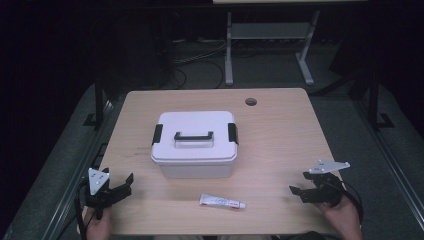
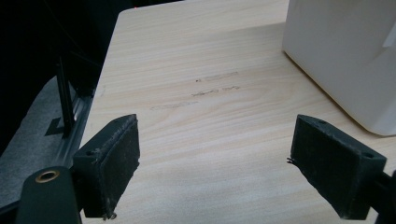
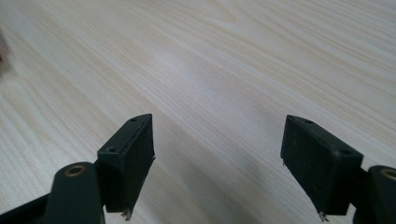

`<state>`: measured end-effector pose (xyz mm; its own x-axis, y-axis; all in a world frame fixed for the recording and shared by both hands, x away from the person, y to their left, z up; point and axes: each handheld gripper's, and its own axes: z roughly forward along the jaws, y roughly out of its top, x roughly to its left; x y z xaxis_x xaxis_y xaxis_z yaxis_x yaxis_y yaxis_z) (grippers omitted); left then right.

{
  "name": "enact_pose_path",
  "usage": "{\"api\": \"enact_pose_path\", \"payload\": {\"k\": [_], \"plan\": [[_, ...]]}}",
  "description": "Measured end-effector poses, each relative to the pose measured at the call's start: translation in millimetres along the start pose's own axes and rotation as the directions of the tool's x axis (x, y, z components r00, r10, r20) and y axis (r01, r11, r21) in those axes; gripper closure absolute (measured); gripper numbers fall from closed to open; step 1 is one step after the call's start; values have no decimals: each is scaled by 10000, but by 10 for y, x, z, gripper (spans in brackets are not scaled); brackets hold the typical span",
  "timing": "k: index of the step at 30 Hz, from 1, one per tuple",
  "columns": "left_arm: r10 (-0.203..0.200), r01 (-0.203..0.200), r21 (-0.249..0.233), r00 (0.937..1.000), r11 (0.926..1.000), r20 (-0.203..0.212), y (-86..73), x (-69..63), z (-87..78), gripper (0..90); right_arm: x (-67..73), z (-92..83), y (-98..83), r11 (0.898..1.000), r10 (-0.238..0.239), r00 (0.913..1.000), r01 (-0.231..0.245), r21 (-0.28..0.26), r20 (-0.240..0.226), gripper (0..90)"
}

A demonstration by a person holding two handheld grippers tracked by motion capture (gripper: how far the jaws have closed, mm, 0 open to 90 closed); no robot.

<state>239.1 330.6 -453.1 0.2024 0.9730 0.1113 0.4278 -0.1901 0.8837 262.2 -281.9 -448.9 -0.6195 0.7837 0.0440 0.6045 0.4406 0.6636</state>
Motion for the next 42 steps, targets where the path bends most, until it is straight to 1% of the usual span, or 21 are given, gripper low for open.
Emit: {"api": "enact_pose_path", "payload": {"k": [5,6,8,10,11,13,15,17,18,22,24,26,29,34,38,42], "plan": [[35,-35,36,10000,10000,15,-7,-1,1,150,2,-2,5,10000,-29,10000,29,-25,25,246],[-53,53,11,10000,10000,24,-11,-8,-6,150,12,-1,19,10000,-83,10000,83,-21,51,247],[6,-6,5,10000,10000,78,-10,-15,-8,151,15,-2,25,10000,-96,9999,96,-26,91,247],[67,-67,-17,9999,10000,85,-7,-28,-4,150,16,-7,45,10000,-12,10000,12,-32,84,243],[113,-113,6,9999,9999,122,-5,-31,-3,150,15,-9,51,10000,-12,10000,12,-14,59,229],[169,-169,-31,9997,9999,152,-3,-39,6,150,14,-8,65,9999,-61,9999,60,112,95,218],[180,-180,-11,9997,9998,144,-5,-37,0,150,18,-18,85,9995,-237,9996,233,192,178,217],[70,-68,-87,9999,9999,143,-9,-34,-2,150,15,-26,113,9992,-289,9994,284,266,175,217],[83,-82,-98,9999,9999,124,-9,-31,-2,150,12,-31,128,9991,-324,9993,319,283,181,217],[112,-111,-79,9999,9999,84,-6,-14,1,150,-4,-6,182,9981,-427,9991,423,451,66,212],[110,-110,-27,9999,9999,87,-9,-8,0,150,-5,23,195,9964,-558,9984,556,635,8,209],[72,-71,-88,10000,9999,50,-11,-7,-4,150,2,44,198,9950,-598,9982,599,804,-40,209],[124,-124,-100,9999,9999,27,-12,8,-18,150,1,65,193,9933,-602,9982,607,986,-83,208],[47,-47,-114,10000,9999,-16,-14,21,-27,150,-5,62,200,9902,-807,9967,811,1135,-86,204],[58,-58,-113,10000,9999,-18,-13,15,-27,150,-11,58,233,9851,-1037,9946,1037,1371,-72,197],[62,-63,-150,10000,9999,-22,-15,19,-31,150,-24,59,278,9808,-1185,9928,1196,1538,-160,197]]}}
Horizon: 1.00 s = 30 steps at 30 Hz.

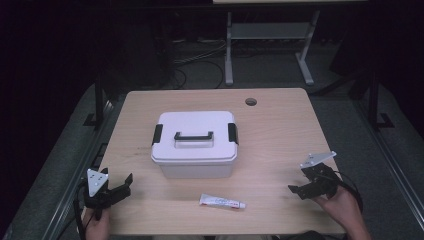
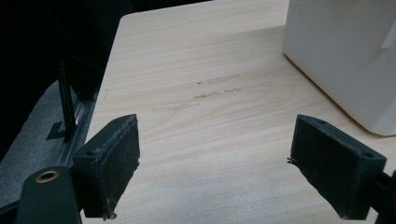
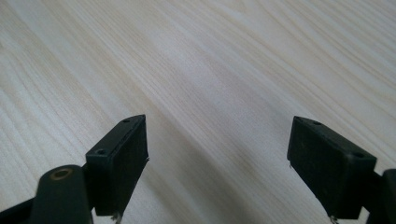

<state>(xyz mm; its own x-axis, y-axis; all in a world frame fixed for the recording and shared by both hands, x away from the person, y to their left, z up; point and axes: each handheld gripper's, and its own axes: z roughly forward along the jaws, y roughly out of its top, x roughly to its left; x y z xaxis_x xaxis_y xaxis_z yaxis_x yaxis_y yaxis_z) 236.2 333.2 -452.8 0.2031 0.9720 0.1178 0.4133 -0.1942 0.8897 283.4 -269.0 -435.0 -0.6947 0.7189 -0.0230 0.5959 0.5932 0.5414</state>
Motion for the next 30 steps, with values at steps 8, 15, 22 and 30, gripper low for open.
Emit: {"api": "enact_pose_path", "payload": {"k": [8,15,22,30], "plan": [[-62,62,-46,10000,10000,-9,-1,12,-6,150,-35,-32,96,9988,-389,9992,390,299,-50,200],[-94,94,-121,10000,9999,-27,-3,16,-6,150,-109,-102,205,9946,-791,9961,815,635,-396,186],[-73,73,-149,10000,9999,-30,-4,21,-7,150,-155,-138,342,9868,-1286,9894,1345,905,-675,186],[-94,94,-159,10000,9998,-17,-6,25,-6,150,-221,-166,473,9738,-1848,9790,1943,1186,-863,189]]}}
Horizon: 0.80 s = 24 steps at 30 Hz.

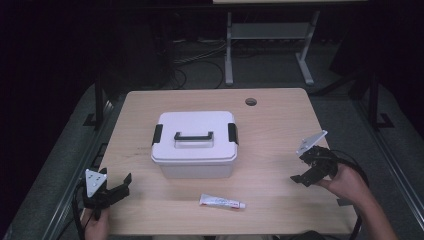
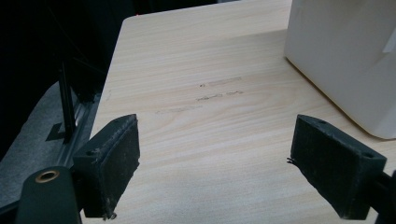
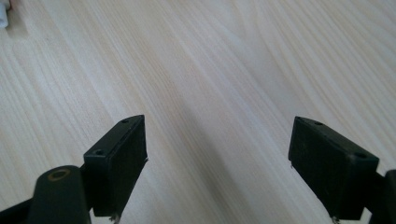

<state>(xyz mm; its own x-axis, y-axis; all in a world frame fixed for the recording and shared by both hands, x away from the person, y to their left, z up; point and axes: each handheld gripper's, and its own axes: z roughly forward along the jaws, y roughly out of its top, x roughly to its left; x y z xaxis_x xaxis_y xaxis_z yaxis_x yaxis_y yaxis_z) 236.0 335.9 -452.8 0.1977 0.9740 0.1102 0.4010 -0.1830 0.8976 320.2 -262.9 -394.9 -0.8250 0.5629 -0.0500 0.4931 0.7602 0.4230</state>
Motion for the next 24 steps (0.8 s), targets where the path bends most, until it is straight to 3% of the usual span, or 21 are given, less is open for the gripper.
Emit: {"api": "enact_pose_path", "payload": {"k": [10,24], "plan": [[29,-29,-23,10000,10000,10,-1,-4,3,150,-27,-3,188,9966,-731,9970,741,357,-269,195],[-15,15,-32,10000,10000,3,-7,8,3,150,-40,-72,523,9838,-1591,9862,1623,764,-468,205]]}}
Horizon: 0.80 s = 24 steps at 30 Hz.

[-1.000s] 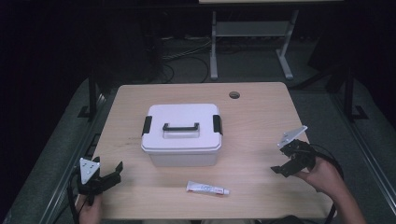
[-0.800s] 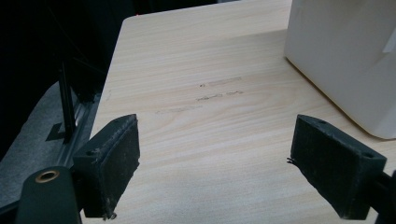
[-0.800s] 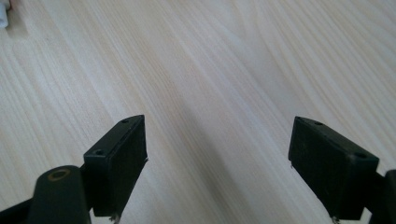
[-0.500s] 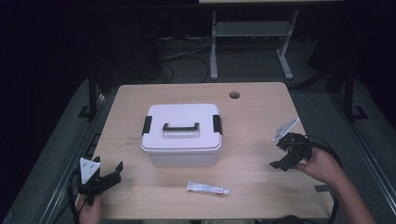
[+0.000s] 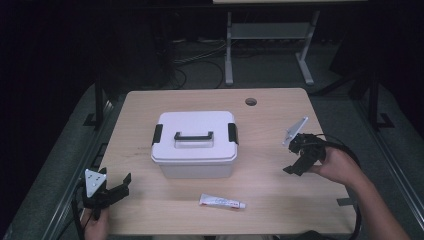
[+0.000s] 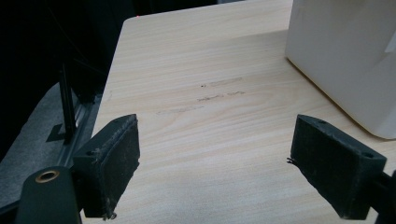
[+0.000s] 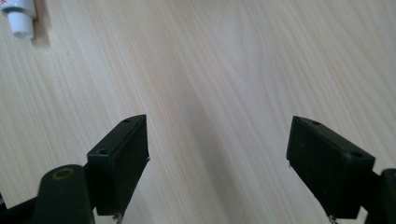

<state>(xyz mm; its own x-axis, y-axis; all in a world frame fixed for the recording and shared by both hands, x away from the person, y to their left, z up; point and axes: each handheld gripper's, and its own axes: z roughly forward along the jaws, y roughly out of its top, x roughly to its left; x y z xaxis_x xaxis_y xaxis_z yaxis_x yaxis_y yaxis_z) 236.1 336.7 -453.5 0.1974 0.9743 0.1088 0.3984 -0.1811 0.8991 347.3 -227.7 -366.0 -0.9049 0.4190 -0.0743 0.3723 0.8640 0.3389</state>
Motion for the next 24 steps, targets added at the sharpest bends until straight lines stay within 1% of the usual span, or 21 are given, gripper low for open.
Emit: {"api": "enact_pose_path", "payload": {"k": [6,9,11,14,20,22,24], "plan": [[9,-9,28,10000,10000,7,1,0,0,150,-13,-44,141,9996,-288,9995,288,63,-97,206],[2,-2,2,10000,10000,2,-1,0,1,150,-10,-70,213,9990,-427,9990,429,151,-91,207],[5,-5,0,10000,10000,1,0,1,1,150,-12,-95,254,9987,-511,9986,511,68,-97,207],[-6,6,-10,10000,10000,14,0,2,1,150,-15,-128,312,9979,-627,9980,628,141,-93,207],[3,-3,-29,10000,10000,15,0,-1,0,150,-34,-181,417,9965,-808,9966,811,223,-143,206],[29,-29,-18,10000,10000,27,1,-1,-1,150,-37,-195,452,9963,-842,9963,844,136,-174,206],[42,-42,-7,10000,10000,23,2,-1,-3,150,-36,-199,489,9958,-891,9958,894,173,-194,206]]}}
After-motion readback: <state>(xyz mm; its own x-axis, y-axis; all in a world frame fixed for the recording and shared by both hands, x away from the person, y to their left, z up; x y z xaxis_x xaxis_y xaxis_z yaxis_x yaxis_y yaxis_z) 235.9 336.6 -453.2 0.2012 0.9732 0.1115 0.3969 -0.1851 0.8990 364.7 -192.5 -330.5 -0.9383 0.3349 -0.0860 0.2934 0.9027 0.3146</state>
